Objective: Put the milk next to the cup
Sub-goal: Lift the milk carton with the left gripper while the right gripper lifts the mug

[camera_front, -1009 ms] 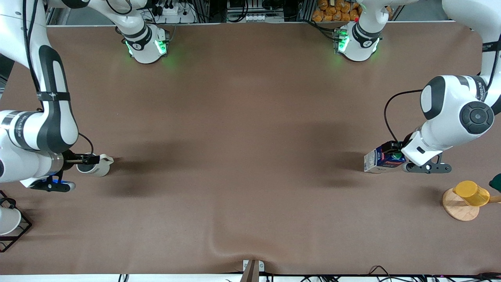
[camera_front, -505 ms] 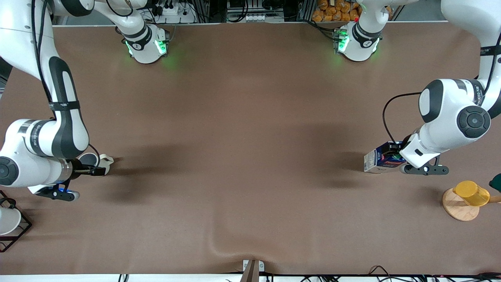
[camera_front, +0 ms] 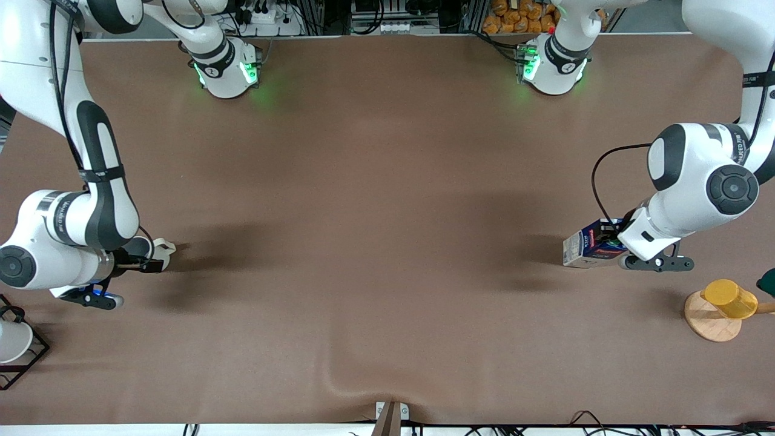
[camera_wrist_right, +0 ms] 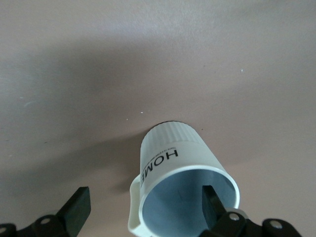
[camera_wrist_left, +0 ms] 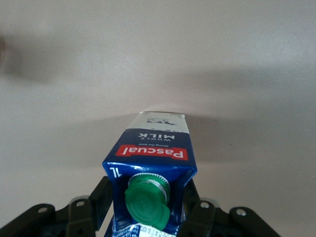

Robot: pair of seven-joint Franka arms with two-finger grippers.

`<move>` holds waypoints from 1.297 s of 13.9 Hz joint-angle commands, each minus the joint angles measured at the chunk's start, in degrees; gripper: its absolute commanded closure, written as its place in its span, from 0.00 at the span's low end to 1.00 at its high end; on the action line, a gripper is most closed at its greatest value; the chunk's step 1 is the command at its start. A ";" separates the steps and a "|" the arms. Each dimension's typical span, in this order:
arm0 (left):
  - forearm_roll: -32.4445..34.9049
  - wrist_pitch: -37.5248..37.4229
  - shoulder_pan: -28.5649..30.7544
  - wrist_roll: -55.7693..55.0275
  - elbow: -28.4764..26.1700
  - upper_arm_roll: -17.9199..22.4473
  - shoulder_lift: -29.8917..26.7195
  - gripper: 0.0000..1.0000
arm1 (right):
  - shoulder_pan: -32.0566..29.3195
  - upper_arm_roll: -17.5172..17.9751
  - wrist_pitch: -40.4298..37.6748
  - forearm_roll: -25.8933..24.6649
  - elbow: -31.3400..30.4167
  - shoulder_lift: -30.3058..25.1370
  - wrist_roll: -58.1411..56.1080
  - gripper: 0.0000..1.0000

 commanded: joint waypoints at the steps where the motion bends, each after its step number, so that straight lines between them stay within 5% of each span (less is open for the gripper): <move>1: 2.44 -0.17 -0.34 0.57 1.79 0.06 0.96 0.37 | -0.61 0.45 1.10 0.32 -1.33 -0.43 0.89 0.00; 5: 2.54 -0.17 -0.43 -0.05 1.79 -0.03 1.05 0.43 | -0.61 0.45 4.42 0.40 -3.69 -0.34 0.89 0.00; 6: 2.54 -0.17 -0.43 -0.14 1.79 -0.03 1.14 0.45 | -0.44 0.45 6.18 0.40 -5.18 -0.51 0.89 0.10; 8: 2.54 -0.17 -0.43 -0.23 1.79 -0.03 1.14 0.50 | -0.35 0.45 6.81 0.40 -5.63 -0.69 0.89 0.74; 9: 2.54 -0.17 -0.52 -0.23 1.79 -0.03 1.14 0.54 | -0.35 0.45 6.81 0.40 -5.63 -0.69 0.89 0.91; 11: 2.54 -0.26 -0.60 -0.31 1.87 -0.03 1.05 0.57 | -0.35 0.45 6.72 0.40 -5.63 -0.78 0.89 1.00; 18: 2.45 -5.43 -2.28 -0.14 5.82 -0.20 0.09 0.57 | -0.18 0.80 5.06 0.49 -3.80 -1.57 0.71 1.00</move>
